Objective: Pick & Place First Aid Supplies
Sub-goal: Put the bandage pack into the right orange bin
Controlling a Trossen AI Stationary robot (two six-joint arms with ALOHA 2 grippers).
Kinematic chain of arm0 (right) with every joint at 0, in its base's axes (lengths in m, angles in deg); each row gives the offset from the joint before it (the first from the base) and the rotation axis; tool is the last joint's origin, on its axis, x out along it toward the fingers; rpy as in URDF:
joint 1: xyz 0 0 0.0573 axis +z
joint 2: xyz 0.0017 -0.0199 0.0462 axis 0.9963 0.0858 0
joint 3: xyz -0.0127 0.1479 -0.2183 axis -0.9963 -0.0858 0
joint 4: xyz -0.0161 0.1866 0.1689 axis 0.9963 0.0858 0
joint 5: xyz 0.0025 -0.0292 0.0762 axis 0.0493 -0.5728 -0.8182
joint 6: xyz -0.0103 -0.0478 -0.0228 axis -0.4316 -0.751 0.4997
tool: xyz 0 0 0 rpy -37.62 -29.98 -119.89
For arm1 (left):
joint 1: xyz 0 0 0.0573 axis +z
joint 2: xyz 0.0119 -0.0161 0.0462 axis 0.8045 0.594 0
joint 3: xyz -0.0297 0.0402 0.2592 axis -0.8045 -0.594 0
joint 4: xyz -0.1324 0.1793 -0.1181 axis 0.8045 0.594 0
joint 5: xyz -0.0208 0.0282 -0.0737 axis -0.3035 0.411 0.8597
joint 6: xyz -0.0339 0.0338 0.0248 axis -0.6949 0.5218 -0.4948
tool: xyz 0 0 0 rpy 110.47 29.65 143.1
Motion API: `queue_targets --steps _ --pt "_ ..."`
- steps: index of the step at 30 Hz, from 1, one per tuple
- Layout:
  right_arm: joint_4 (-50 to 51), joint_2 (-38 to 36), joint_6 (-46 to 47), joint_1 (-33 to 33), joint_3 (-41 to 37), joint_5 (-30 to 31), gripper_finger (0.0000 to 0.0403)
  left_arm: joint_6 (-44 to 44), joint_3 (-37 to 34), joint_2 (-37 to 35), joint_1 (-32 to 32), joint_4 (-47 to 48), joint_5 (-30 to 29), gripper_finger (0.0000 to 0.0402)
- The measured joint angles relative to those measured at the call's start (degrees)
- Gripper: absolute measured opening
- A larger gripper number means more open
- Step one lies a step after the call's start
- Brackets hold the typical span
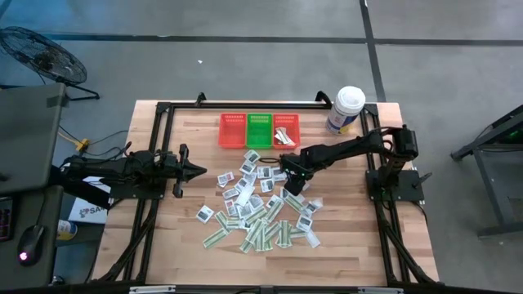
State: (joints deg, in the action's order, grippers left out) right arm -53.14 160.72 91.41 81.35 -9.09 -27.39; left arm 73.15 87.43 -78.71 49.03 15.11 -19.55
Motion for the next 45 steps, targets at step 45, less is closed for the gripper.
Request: queue_targets --steps 45 --pt "2.2 -14.4 1.4 -2.9 -0.3 -2.2 0.0004 0.0 0.0 0.0 0.0 0.0 0.0 0.0001"
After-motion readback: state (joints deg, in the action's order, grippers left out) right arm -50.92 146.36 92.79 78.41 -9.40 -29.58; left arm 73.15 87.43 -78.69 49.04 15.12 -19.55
